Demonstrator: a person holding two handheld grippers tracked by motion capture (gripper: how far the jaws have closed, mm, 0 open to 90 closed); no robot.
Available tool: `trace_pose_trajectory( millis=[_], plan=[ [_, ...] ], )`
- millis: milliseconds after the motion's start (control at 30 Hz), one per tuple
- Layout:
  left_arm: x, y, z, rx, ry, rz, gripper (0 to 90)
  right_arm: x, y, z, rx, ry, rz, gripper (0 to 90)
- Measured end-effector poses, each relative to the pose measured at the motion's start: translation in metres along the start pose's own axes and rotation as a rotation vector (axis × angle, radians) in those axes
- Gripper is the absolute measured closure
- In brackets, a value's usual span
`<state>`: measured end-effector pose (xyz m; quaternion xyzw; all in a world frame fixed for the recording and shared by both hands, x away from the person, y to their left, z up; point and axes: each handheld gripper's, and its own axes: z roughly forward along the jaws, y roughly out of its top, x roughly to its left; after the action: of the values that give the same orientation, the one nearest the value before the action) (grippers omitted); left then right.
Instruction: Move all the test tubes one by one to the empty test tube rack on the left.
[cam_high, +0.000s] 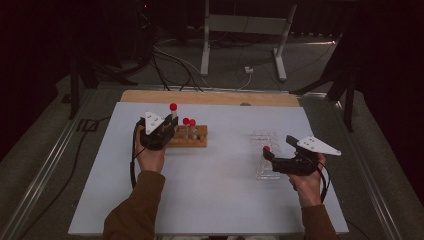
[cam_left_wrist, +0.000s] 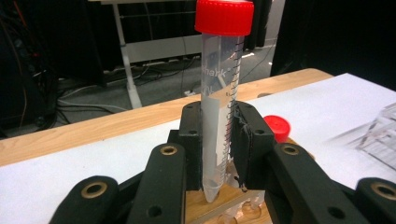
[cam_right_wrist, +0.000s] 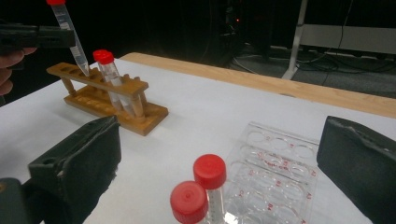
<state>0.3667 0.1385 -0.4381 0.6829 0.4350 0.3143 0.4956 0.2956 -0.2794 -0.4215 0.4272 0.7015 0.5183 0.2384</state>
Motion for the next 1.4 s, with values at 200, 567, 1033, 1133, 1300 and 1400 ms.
trace_pose_trajectory(
  millis=[200,567,1033,1133,1300,1400],
  plan=[
    [0.002,-0.003,0.006,0.017,0.008,-0.007,76.0,-0.002,0.0,-0.003,-0.009,-0.002,0.004,0.0],
    [0.003,-0.016,0.011,0.054,0.005,-0.021,75.9,-0.003,-0.002,-0.003,-0.004,0.002,0.008,0.0],
    [0.0,-0.031,0.019,0.134,0.016,-0.015,75.6,-0.002,-0.003,-0.003,-0.007,0.006,0.009,0.0],
    [0.0,-0.032,0.02,0.144,0.018,-0.013,75.4,-0.002,-0.003,-0.003,-0.007,0.009,0.008,0.0],
    [0.0,-0.032,0.02,0.144,0.019,-0.015,75.2,-0.001,-0.003,-0.002,-0.007,0.01,0.007,0.0],
    [0.0,-0.032,0.02,0.144,0.017,-0.016,74.3,-0.001,-0.003,-0.002,-0.008,0.012,0.007,0.0]
  ],
)
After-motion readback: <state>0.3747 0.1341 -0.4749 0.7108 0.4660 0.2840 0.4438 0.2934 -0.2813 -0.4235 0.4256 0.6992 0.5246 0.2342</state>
